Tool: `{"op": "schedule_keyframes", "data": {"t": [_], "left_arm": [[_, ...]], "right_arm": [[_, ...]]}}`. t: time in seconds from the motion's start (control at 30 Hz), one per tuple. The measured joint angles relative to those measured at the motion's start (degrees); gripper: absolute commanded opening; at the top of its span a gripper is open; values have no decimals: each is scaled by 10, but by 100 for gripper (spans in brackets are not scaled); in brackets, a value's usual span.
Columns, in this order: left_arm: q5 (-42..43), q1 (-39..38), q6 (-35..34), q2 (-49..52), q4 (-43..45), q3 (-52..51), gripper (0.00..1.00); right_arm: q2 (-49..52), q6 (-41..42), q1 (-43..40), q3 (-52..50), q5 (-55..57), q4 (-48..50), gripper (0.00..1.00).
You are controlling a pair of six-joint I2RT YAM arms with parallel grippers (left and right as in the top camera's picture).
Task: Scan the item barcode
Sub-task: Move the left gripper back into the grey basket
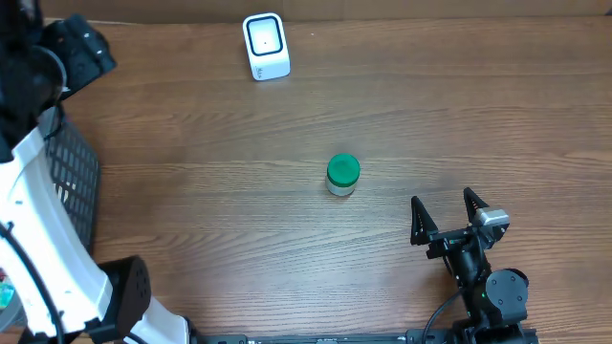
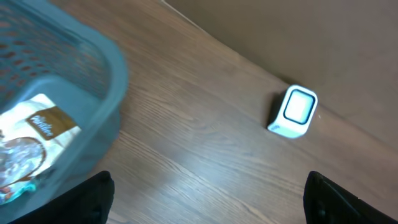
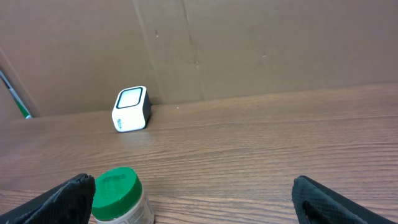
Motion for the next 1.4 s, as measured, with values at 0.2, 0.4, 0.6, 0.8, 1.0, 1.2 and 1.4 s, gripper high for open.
{"op": "schedule_keyframes", "data": {"t": [0.2, 0.4, 0.6, 0.8, 1.0, 1.2, 1.4], "left_arm": [[0, 47, 0, -29, 0, 0, 81], [0, 92, 0, -31, 0, -6, 80], [0, 127, 0, -31, 0, -14, 81], [0, 169, -1, -31, -1, -21, 81], [1, 211, -1, -31, 0, -30, 80], [2, 259, -1, -31, 0, -83, 81], [2, 319, -1, -31, 0, -177, 81]], "right_arm": [[0, 0, 0, 0, 0, 0, 100], [0, 0, 0, 0, 0, 0, 100], [0, 0, 0, 0, 0, 0, 100], [0, 0, 0, 0, 0, 0, 100], [0, 0, 0, 0, 0, 0, 100], [0, 0, 0, 0, 0, 0, 100], [0, 0, 0, 0, 0, 0, 100]]}}
